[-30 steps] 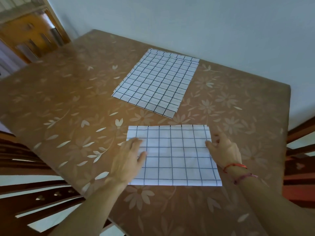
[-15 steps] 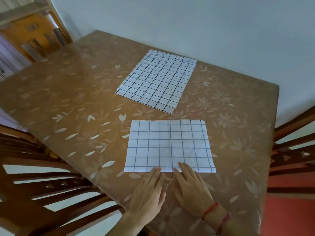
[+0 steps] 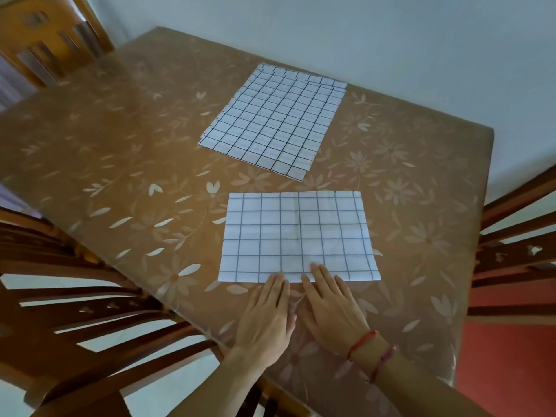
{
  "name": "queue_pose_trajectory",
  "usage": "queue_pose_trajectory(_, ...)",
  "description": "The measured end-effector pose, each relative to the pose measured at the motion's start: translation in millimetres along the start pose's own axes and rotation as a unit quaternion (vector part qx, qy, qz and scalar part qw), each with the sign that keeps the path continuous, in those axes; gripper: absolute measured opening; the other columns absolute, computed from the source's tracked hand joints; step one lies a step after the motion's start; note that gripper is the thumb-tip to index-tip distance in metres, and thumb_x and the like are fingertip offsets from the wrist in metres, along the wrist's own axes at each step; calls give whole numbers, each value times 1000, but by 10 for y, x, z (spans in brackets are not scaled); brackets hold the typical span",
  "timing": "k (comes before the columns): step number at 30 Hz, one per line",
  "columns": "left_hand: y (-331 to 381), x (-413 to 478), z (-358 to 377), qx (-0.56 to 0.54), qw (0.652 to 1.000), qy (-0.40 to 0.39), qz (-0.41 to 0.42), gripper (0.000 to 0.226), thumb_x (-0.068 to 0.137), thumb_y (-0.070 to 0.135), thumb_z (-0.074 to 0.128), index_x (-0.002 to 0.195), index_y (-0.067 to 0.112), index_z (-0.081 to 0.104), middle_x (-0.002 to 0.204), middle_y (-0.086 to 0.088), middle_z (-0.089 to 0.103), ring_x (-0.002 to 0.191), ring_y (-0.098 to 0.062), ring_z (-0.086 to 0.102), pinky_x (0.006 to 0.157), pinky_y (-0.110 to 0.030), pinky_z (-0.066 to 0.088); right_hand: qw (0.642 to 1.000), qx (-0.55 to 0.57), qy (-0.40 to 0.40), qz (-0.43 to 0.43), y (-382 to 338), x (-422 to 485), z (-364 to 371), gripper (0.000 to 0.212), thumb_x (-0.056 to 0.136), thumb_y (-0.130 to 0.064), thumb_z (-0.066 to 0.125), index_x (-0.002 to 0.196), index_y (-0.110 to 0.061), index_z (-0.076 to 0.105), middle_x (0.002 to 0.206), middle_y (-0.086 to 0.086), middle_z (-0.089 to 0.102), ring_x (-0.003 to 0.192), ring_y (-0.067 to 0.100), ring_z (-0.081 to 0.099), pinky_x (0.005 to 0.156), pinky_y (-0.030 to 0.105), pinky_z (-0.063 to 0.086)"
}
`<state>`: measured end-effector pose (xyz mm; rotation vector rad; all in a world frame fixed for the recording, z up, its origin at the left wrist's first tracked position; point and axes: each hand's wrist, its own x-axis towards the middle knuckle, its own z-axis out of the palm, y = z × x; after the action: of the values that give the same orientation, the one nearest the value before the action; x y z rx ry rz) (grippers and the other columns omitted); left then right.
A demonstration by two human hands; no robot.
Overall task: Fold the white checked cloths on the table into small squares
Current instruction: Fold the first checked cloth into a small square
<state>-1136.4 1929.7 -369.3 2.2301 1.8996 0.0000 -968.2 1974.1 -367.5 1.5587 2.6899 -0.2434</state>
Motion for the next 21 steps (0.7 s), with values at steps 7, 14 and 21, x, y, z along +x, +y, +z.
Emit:
queue_pose_trajectory(7, -78, -19, -1, -1, 999, -4, -32, 66, 95, 45, 33, 145, 4, 40, 153, -11, 37, 142, -22, 34, 111, -40, 38, 1000, -8, -15, -5, 8, 14, 5, 57, 92, -44, 38, 139, -14, 48, 150, 15, 37, 140, 29, 34, 105, 47, 42)
queue_pose_trajectory(14, -513, -177, -84, 38, 991, -17, -126, 71, 95, 47, 19, 142, -1, 41, 152, -17, 37, 141, -27, 36, 110, -44, 39, 999, -16, -11, 33, -114, 88, -16, 56, 90, -42, 35, 128, -9, 59, 141, 22, 47, 131, 35, 45, 102, 50, 44)
queue_pose_trajectory(21, -674, -257, -60, 28, 991, -20, -129, 67, 95, 42, 20, 143, -1, 40, 152, -17, 35, 141, -27, 36, 112, -42, 33, 997, 27, 11, -66, -575, 189, 11, 53, 97, -31, 36, 142, -4, 42, 152, 17, 32, 143, 29, 28, 110, 47, 36)
